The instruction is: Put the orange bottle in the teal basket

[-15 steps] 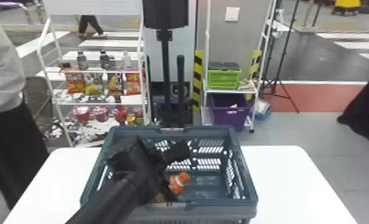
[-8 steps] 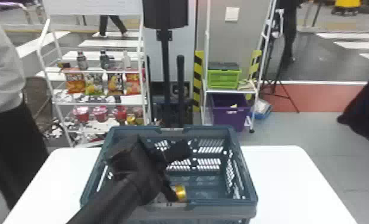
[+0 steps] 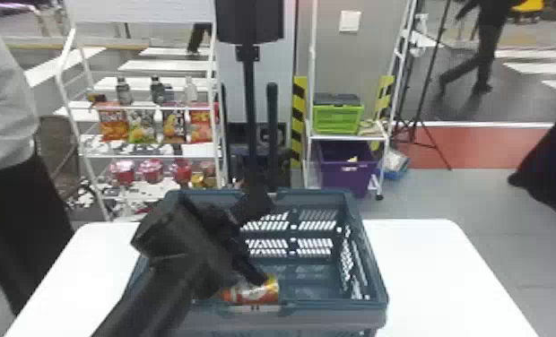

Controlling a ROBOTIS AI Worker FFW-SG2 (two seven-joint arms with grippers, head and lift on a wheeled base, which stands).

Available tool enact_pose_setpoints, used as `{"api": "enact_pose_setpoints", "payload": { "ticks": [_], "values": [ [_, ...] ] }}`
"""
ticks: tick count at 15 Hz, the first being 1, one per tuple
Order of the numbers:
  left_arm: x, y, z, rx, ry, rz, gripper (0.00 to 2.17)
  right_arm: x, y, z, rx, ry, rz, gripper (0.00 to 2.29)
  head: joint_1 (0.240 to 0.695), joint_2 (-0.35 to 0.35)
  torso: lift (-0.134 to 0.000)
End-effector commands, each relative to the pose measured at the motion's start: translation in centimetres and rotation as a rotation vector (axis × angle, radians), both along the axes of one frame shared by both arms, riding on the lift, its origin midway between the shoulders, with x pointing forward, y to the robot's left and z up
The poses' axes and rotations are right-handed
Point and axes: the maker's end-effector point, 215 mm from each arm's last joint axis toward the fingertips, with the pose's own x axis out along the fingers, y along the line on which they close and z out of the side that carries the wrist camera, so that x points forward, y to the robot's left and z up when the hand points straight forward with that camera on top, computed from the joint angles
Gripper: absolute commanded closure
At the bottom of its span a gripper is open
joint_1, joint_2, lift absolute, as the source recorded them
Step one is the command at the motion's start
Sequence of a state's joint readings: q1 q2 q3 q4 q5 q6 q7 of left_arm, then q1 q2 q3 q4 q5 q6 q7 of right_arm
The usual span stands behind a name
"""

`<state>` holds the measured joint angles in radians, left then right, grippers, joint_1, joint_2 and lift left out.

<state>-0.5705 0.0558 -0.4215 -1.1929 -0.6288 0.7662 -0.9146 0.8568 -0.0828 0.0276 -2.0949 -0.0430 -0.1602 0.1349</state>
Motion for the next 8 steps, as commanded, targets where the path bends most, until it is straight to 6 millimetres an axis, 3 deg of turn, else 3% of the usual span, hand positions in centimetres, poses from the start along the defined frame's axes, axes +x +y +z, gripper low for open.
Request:
{"api": "enact_pose_setpoints", "payload": {
  "ticks": [1, 8],
  "values": [
    [0.3, 0.4, 2.0, -0.049, -0.03, 0.037, 0.31, 0.0, 0.0, 0.1, 0.0, -0.001, 0.0, 0.13, 0.499, 0.0, 0.0],
    [-2.2, 4.0, 9.4, -0.279, -0.111, 0.236, 0.25, 0.1, 0.0, 0.0, 0.0, -0.001, 0.0, 0.13, 0.499, 0.0, 0.0]
  ]
}}
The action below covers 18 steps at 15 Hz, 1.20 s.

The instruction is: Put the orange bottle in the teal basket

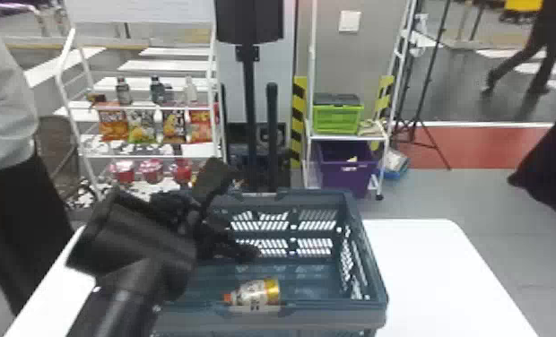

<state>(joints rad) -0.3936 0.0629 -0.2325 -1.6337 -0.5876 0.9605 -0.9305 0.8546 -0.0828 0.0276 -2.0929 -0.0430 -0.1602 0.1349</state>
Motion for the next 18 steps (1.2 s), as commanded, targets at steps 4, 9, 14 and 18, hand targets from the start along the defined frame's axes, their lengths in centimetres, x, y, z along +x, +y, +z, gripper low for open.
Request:
{"api": "enact_pose_setpoints", "payload": {
  "ticks": [4, 9, 14, 18],
  "values": [
    [-4.0, 5.4, 4.9, -0.224, -0.066, 0.169, 0.18, 0.1, -0.1, 0.2, -0.001, -0.004, -0.001, 0.13, 0.499, 0.0, 0.0],
    [-9.6, 12.2, 6.6, -0.427, -0.126, 0.344, 0.18, 0.2, -0.4, 0.4, -0.003, -0.008, -0.004, 0.13, 0.499, 0.0, 0.0],
    [-14.0, 18.9, 4.5, -0.488, -0.163, 0.48, 0.18, 0.5, -0.6, 0.6, -0.001, -0.016, -0.002, 0.13, 0.499, 0.0, 0.0],
    [-16.8, 21.6, 4.1, -0.385, -0.337, 0.459, 0.18, 0.8, -0.4, 1.0, 0.003, -0.026, 0.004, 0.13, 0.499, 0.0, 0.0]
  ]
}}
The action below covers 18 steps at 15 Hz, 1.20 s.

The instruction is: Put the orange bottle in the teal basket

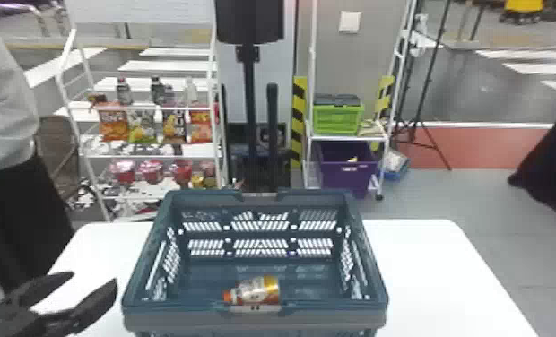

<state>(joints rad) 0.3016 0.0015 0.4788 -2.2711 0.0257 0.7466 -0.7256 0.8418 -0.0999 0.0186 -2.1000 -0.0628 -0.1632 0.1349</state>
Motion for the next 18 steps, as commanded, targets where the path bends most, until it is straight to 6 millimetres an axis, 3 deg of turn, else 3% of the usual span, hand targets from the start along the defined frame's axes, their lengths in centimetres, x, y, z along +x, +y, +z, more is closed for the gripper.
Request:
{"api": "enact_pose_setpoints", "payload": {
  "ticks": [1, 3, 6, 8, 10, 13, 15, 18],
  "values": [
    [-1.8, 0.5, -0.3, 0.078, -0.082, -0.008, 0.18, 0.2, 0.2, 0.2, 0.003, -0.004, 0.005, 0.13, 0.499, 0.0, 0.0],
    [-3.6, 0.1, 1.0, 0.157, -0.218, -0.034, 0.18, 0.3, 0.4, 0.4, 0.003, -0.011, 0.009, 0.13, 0.499, 0.0, 0.0],
    [-6.2, -1.8, 0.8, 0.223, -0.32, -0.075, 0.17, 0.4, 0.9, 1.0, 0.008, -0.022, 0.023, 0.13, 0.499, 0.0, 0.0],
    [-7.3, -2.6, -1.4, 0.212, -0.294, -0.079, 0.17, 0.5, 1.3, 1.3, 0.01, -0.027, 0.031, 0.13, 0.499, 0.0, 0.0],
    [-8.3, -3.7, -2.4, 0.207, -0.302, -0.064, 0.17, 0.4, 1.6, 1.3, 0.011, -0.025, 0.039, 0.13, 0.499, 0.0, 0.0],
    [-9.2, -4.6, -4.0, 0.182, -0.307, 0.009, 0.17, 0.1, 2.4, 1.4, 0.016, -0.023, 0.053, 0.13, 0.499, 0.0, 0.0],
    [-9.7, -5.9, -2.3, 0.192, -0.394, 0.056, 0.17, 0.1, 2.5, 1.6, 0.014, -0.026, 0.053, 0.13, 0.499, 0.0, 0.0],
    [-9.8, -7.6, -3.2, 0.183, -0.391, 0.072, 0.17, 0.1, 2.6, 1.6, 0.005, -0.022, 0.062, 0.13, 0.499, 0.0, 0.0]
  ]
}}
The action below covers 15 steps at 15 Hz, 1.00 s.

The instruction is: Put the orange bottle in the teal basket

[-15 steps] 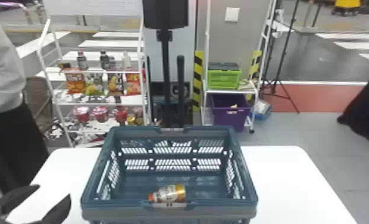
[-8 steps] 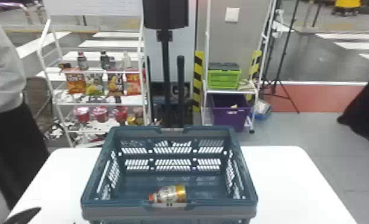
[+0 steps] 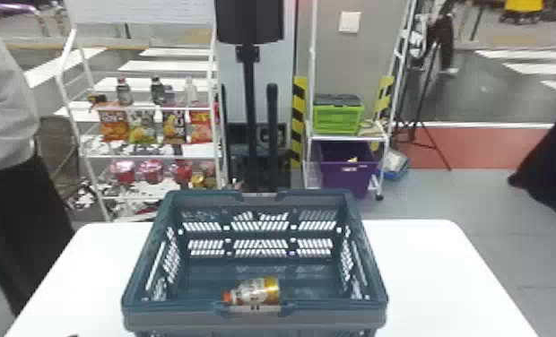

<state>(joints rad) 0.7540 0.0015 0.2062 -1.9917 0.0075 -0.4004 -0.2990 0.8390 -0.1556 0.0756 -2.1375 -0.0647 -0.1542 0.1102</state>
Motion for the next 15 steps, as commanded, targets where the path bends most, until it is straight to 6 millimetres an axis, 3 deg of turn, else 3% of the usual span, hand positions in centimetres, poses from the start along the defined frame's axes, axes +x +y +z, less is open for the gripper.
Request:
{"api": "enact_pose_setpoints", "payload": {
  "ticks": [1, 6, 15],
  "values": [
    [-0.2, -1.5, -1.0, -0.021, 0.017, -0.01, 0.17, 0.0, 0.3, -0.2, -0.004, 0.006, 0.01, 0.13, 0.499, 0.0, 0.0],
    [-0.6, -2.0, -2.6, -0.045, 0.059, 0.02, 0.17, 0.7, 0.4, -0.3, -0.017, 0.014, 0.016, 0.12, 0.499, 0.0, 0.0],
    [-1.2, -2.0, -2.3, -0.084, 0.062, 0.053, 0.17, 0.8, 1.9, -0.3, 0.009, 0.018, 0.031, 0.12, 0.499, 0.0, 0.0]
  ]
}}
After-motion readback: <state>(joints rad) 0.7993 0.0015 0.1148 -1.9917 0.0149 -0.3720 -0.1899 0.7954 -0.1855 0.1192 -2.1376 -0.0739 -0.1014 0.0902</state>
